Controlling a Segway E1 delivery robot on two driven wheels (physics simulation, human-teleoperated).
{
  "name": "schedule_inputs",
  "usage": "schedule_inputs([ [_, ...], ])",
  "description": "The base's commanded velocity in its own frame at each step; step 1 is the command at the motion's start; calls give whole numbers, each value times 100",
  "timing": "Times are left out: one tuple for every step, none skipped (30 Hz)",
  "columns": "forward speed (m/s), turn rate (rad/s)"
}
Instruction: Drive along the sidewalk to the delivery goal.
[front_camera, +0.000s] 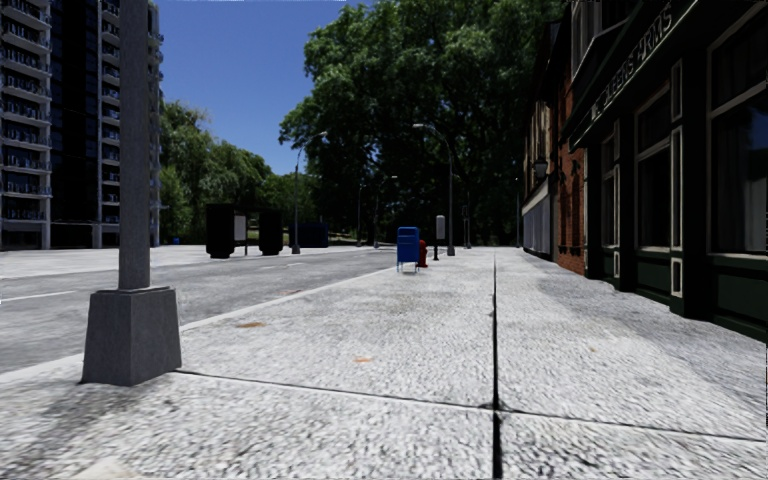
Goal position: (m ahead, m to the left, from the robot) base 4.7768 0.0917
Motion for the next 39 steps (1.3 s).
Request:
schedule_inputs([
  [174,36],
  [174,36],
  [174,40],
  [174,43],
  [174,44],
  [173,45],
  [161,45],
  [161,45],
  [152,45],
  [147,45],
  [147,45],
  [146,45],
  [146,45],
  [146,45],
  [146,33],
  [146,16],
  [146,4],
  [146,0],
  [146,0],
  [144,0],
  [143,0],
  [143,0],
  [143,0],
  [142,0],
  [142,0],
  [142,0],
  [142,0],
  [142,0],
  [142,0],
  [142,0],
  [141,0],
  [141,0],
  [138,0],
  [135,0],
  [134,0],
  [134,0],
  [134,0],
  [134,0],
  [134,0],
])
